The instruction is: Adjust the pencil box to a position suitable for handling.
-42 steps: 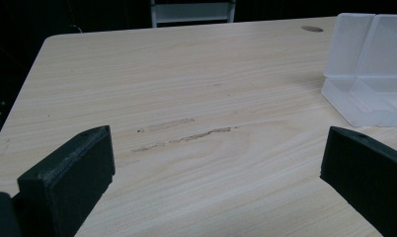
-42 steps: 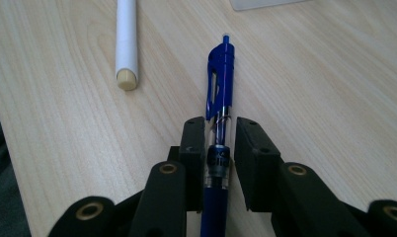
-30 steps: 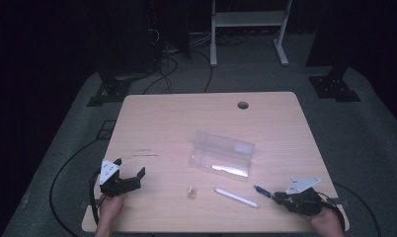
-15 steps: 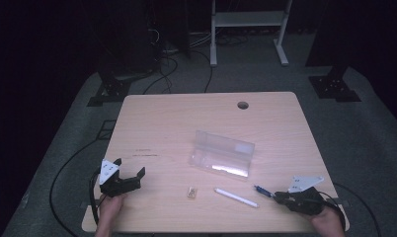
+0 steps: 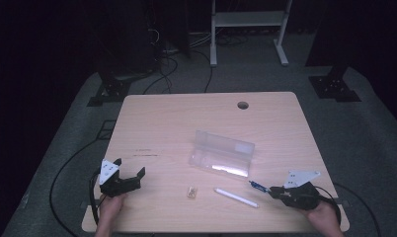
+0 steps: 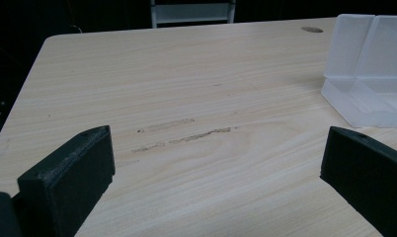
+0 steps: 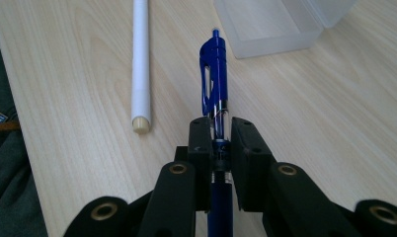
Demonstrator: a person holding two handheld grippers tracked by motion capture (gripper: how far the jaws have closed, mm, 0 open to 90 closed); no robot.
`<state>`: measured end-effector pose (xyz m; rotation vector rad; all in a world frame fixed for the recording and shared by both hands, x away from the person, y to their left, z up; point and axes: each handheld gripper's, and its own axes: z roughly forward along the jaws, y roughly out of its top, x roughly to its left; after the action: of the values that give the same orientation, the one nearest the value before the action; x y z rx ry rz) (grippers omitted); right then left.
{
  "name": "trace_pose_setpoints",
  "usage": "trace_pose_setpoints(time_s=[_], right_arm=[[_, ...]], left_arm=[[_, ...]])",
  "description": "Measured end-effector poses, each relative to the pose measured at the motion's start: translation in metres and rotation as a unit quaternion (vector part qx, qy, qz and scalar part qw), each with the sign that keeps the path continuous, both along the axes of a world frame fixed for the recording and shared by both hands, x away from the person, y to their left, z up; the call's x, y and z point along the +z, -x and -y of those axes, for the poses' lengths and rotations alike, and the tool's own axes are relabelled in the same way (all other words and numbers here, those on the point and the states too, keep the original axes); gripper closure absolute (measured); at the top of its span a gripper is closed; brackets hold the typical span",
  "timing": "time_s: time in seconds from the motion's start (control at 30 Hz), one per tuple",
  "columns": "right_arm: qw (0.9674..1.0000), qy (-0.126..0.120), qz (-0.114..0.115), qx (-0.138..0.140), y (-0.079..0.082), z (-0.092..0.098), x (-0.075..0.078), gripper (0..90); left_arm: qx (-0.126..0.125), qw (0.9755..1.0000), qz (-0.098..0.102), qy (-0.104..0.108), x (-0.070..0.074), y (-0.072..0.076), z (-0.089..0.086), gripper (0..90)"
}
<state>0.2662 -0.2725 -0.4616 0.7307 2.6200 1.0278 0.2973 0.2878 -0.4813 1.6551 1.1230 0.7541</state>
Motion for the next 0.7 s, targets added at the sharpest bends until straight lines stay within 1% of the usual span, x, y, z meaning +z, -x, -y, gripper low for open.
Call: trace_pose_setpoints(time_s=[0.07, 0.23, 0.37, 0.47, 0.63, 0.7], right_arm=[[1.0000, 0.004, -0.001, 0.003, -0.002, -0.004, 0.002, 79.2], [0.9999, 0.009, 0.007, 0.011, -0.009, -0.013, 0.008, 79.3], [0.9999, 0.005, 0.010, 0.010, -0.015, -0.016, 0.014, 79.2], [0.9999, 0.003, 0.008, 0.012, -0.019, -0.019, 0.017, 79.2], [0.9998, 0.009, 0.004, 0.016, -0.027, -0.027, 0.021, 79.3], [0.9998, 0.006, 0.004, 0.019, -0.030, -0.030, 0.022, 79.2]], left_arm=[[0.000, 1.0000, 0.000, 0.000, 0.000, 0.000, 0.000, 0.0], [0.000, 1.0000, 0.000, 0.000, 0.000, 0.000, 0.000, 0.0], [0.000, 1.0000, 0.000, 0.001, 0.000, 0.000, 0.000, 0.0], [0.000, 1.0000, 0.000, 0.001, 0.000, 0.000, 0.000, 0.0], [0.000, 1.0000, 0.001, 0.001, 0.000, 0.000, 0.000, 0.0], [-0.001, 1.0000, 0.001, 0.001, 0.000, 0.000, -0.001, 0.0]])
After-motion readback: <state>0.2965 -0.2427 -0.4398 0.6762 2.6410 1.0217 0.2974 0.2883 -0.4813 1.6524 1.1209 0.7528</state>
